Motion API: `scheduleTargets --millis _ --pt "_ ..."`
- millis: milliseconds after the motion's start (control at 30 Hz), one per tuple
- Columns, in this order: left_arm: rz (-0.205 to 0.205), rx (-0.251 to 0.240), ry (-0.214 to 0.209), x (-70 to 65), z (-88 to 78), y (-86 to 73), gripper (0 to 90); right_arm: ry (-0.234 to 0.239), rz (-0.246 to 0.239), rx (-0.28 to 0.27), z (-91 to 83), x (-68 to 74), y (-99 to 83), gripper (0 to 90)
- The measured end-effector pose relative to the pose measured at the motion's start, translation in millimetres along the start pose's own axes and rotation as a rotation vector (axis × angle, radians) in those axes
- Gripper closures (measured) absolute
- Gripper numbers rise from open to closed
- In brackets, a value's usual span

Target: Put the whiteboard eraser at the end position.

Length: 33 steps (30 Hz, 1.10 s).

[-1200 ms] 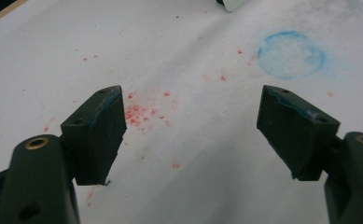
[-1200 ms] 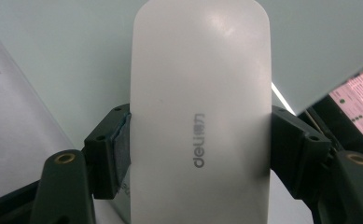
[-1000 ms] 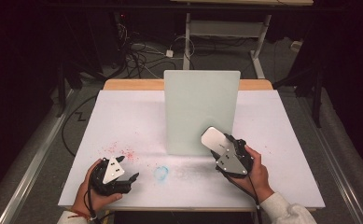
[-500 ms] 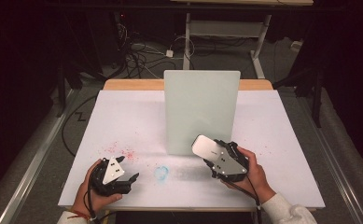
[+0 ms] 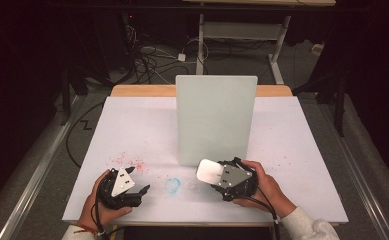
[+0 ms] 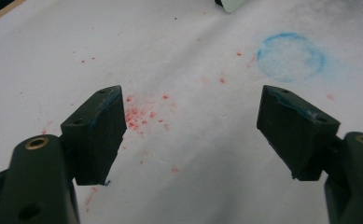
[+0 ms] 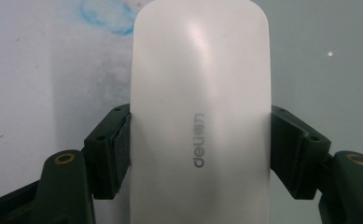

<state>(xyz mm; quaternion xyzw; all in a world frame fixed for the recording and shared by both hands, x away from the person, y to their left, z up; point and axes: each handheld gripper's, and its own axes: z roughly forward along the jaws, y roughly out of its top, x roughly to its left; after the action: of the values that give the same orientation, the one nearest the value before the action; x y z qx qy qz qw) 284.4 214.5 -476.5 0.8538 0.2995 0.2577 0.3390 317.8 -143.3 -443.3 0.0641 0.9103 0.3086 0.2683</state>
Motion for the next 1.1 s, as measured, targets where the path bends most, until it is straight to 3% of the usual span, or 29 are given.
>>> scheduleTargets --millis 67,133,467,500,667,800,900,1100 --pt "-0.002 0.001 -0.003 0.0 0.0 -0.2 22.9 0.033 -0.026 0.024 1.4 0.8 1.9 30.8" --pt "-0.002 -0.001 -0.004 0.5 -0.1 -0.3 22.9 0.035 -0.015 0.018 4.1 2.2 4.3 30.9" --pt "-0.011 0.007 -0.011 -1.7 0.6 -0.1 22.9 0.196 -0.044 0.064 11.7 7.5 12.9 30.8" --pt "-0.010 0.007 -0.011 -2.0 0.5 -0.1 22.9 0.206 -0.064 0.076 13.5 8.2 12.8 30.8" --pt "-0.010 0.007 -0.011 -2.0 0.3 -0.1 22.9 0.212 -0.067 0.096 18.5 10.9 12.0 30.7" --pt "-0.006 0.012 -0.009 -2.1 0.9 -0.3 22.9 0.205 -0.058 0.079 19.9 11.1 9.9 30.3" --pt "-0.006 0.011 -0.009 -2.3 0.8 -0.3 22.9 0.198 -0.018 0.035 18.1 10.5 10.1 31.3" --pt "-0.005 0.012 -0.009 -2.2 0.9 -0.4 22.9 0.181 0.015 -0.016 12.1 5.7 8.1 31.4"
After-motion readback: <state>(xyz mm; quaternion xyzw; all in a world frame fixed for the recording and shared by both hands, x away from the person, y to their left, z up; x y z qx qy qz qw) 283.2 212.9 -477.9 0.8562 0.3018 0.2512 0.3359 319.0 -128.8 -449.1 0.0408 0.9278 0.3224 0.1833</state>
